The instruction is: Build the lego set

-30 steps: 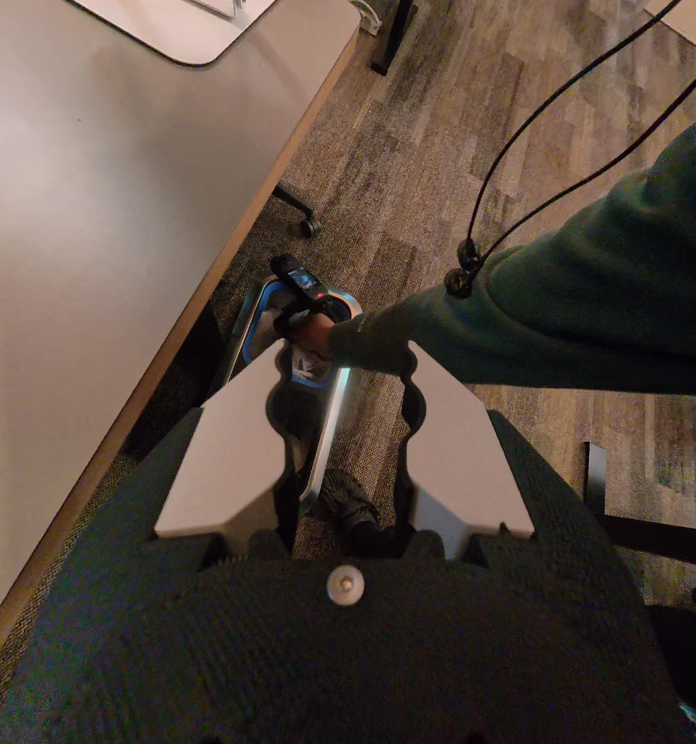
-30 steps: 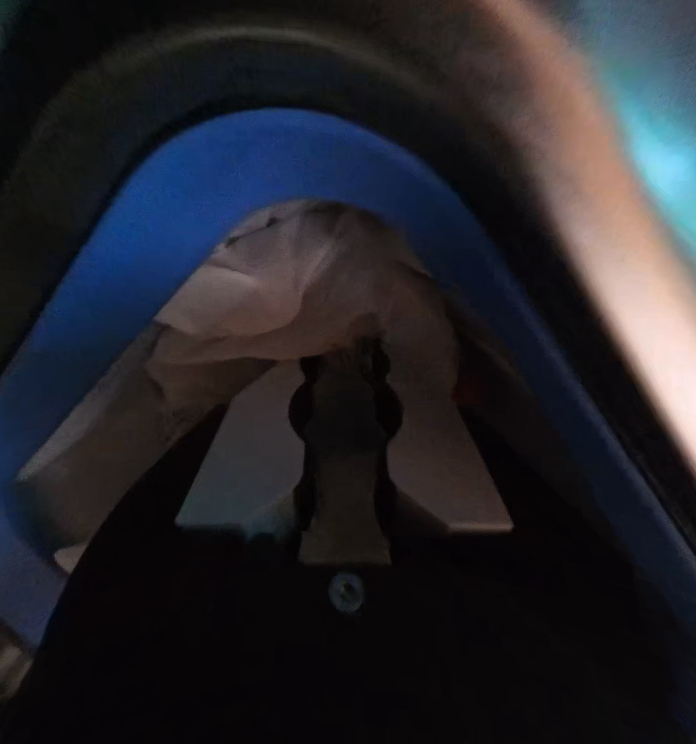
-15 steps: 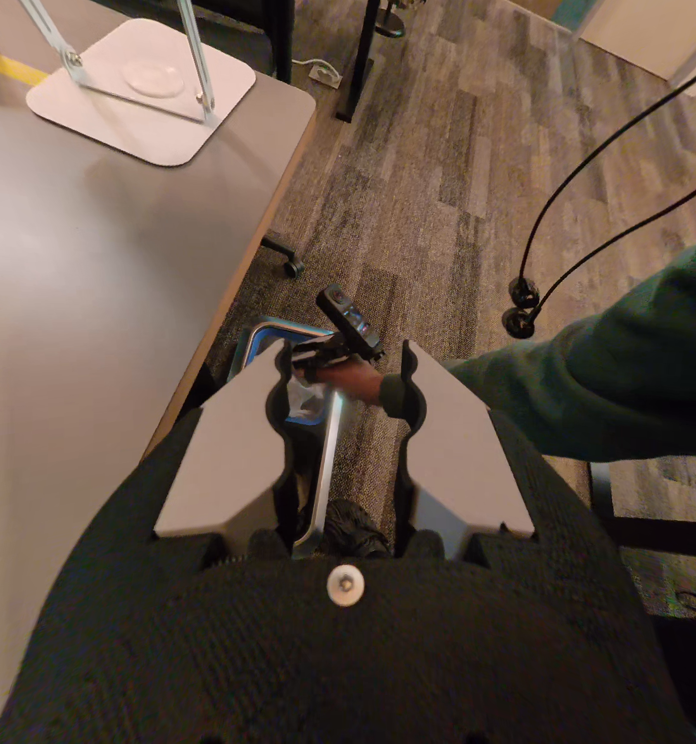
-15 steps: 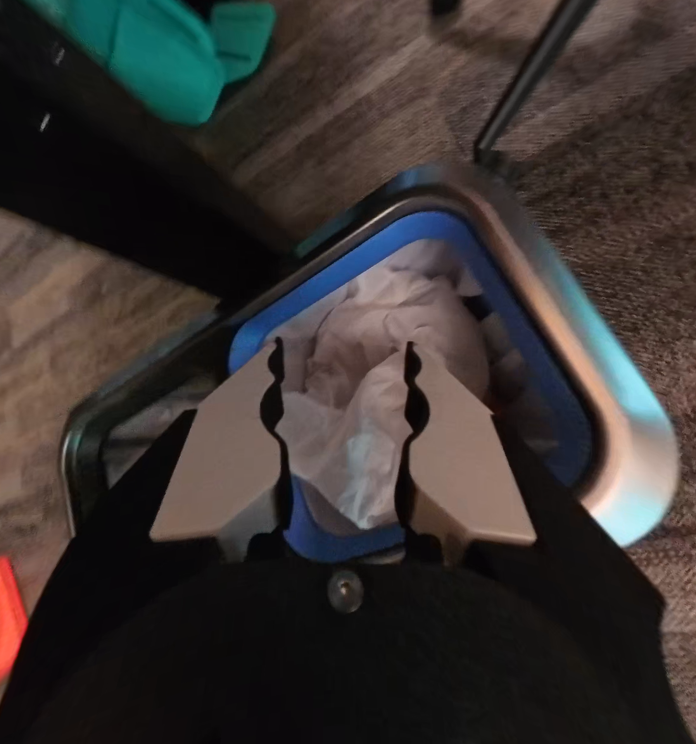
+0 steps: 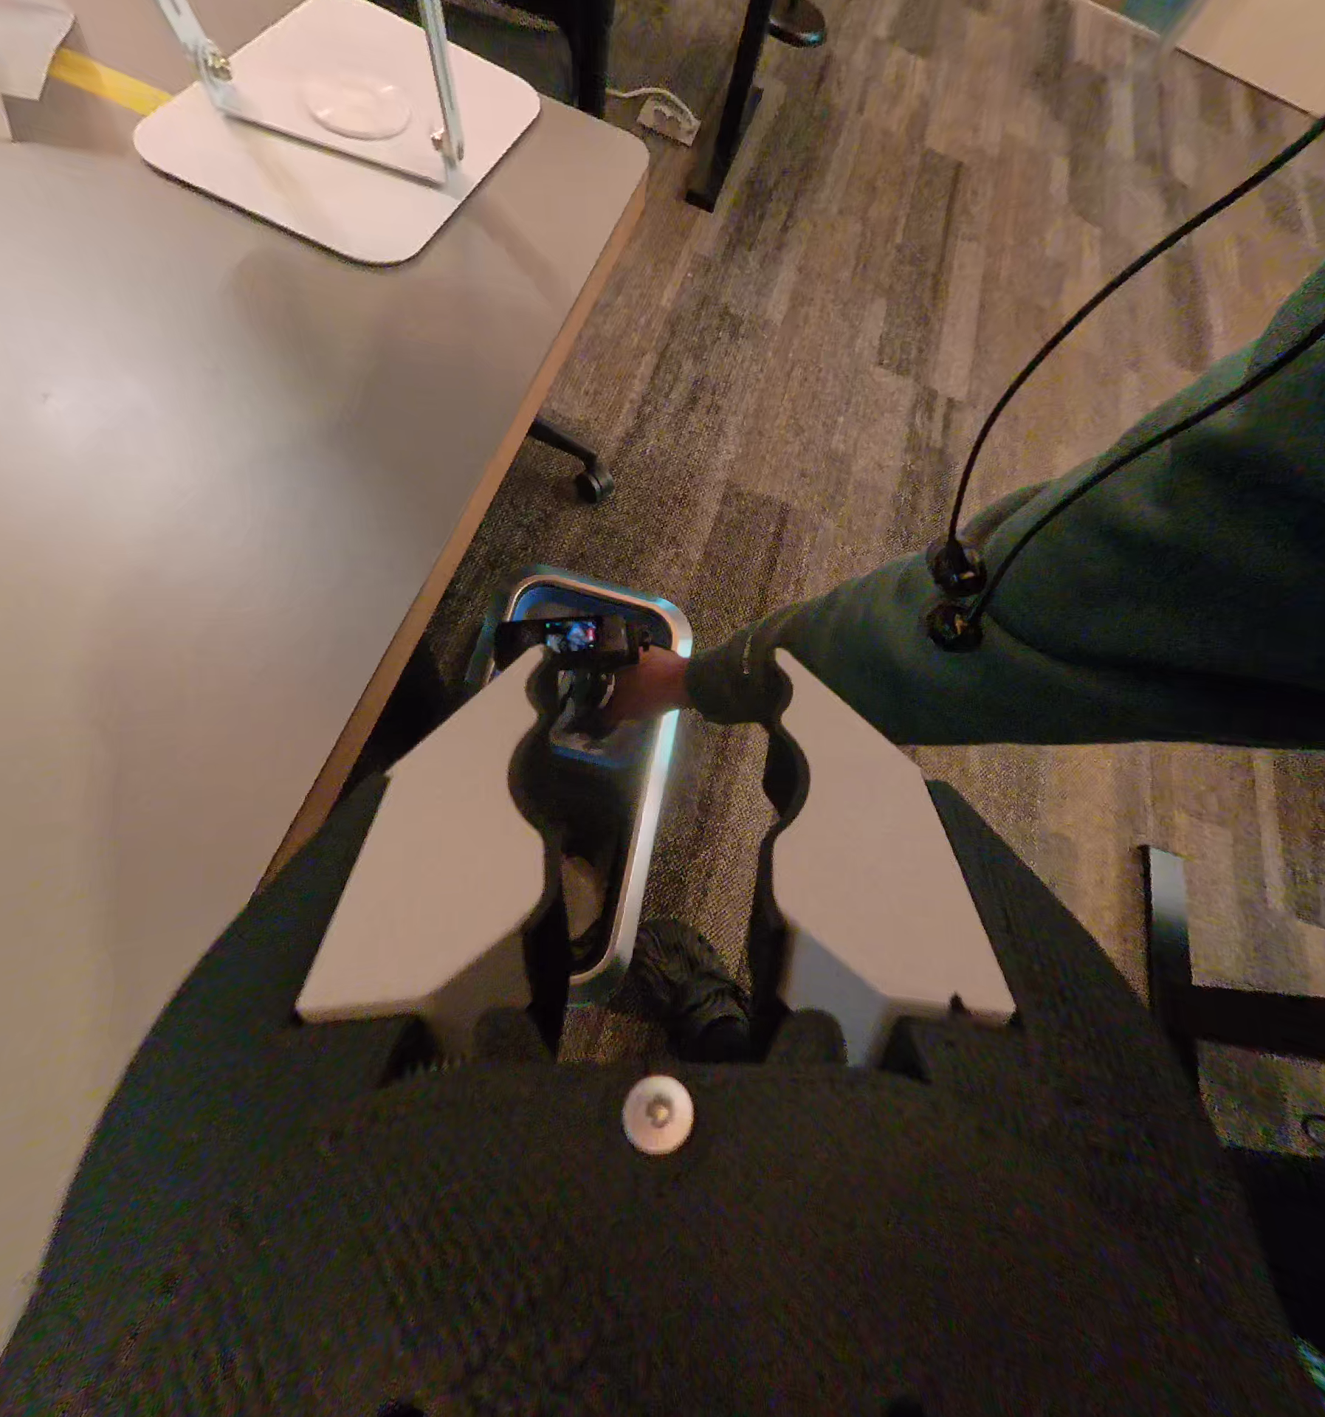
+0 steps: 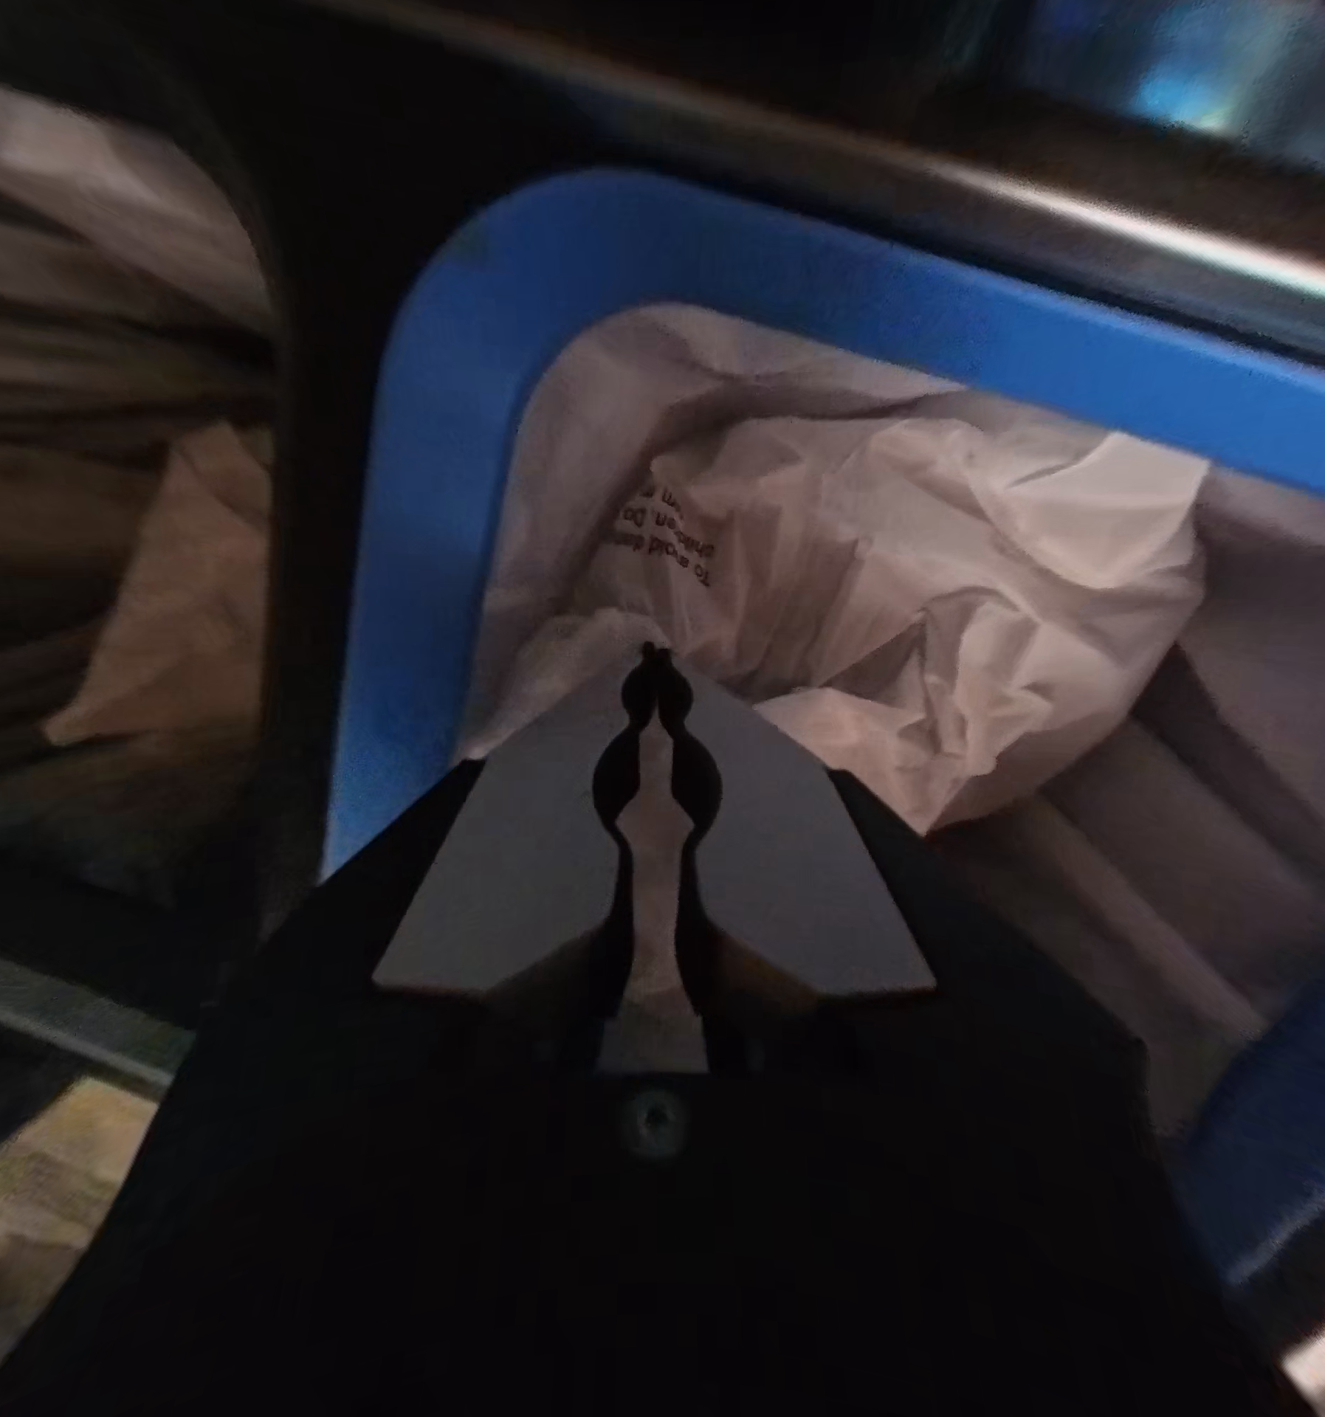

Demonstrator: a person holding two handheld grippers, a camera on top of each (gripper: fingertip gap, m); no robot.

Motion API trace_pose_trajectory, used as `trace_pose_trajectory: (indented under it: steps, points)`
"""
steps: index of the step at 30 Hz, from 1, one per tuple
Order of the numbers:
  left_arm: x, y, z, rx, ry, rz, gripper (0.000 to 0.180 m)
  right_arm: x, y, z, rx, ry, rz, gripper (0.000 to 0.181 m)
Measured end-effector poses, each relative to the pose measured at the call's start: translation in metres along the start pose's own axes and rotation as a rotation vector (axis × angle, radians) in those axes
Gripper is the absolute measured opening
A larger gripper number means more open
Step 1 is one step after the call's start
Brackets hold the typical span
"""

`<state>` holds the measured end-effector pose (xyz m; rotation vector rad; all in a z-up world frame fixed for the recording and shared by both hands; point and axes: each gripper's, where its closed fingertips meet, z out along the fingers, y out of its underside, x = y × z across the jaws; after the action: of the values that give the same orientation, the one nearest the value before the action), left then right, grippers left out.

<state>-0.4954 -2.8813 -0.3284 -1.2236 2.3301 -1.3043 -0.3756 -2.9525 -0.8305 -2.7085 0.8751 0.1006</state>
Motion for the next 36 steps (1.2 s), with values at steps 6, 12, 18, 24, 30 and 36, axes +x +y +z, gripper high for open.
trace_pose_trajectory:
  steps: [6, 12, 18, 24, 30, 36]
  points:
    - [0.001, 0.001, -0.003, 0.017, -0.017, 0.006, 0.05, 0.02, 0.017, 0.004, -0.106, 0.1, -0.425, 0.0]
    - [0.004, 0.007, -0.001, 0.022, -0.027, 0.004, 0.051, 0.043, 0.043, 0.006, -0.258, 0.158, -0.641, 0.0]
    - [0.015, -0.009, -0.003, 0.063, -0.02, 0.035, 0.055, 0.045, 0.035, -0.033, -0.124, 0.16, -0.533, 0.043]
    - [0.033, -0.043, -0.011, 0.126, 0.012, 0.074, 0.055, 0.029, 0.043, -0.101, 0.035, 0.148, -0.4, 0.057]
    - [0.055, -0.1, -0.035, 0.214, 0.051, 0.132, 0.054, -0.018, 0.04, -0.2, 0.177, 0.14, -0.278, 0.062]
    - [0.056, -0.126, -0.071, 0.253, 0.037, 0.136, 0.053, -0.077, 0.002, -0.337, 0.457, 0.115, 0.013, 0.061]
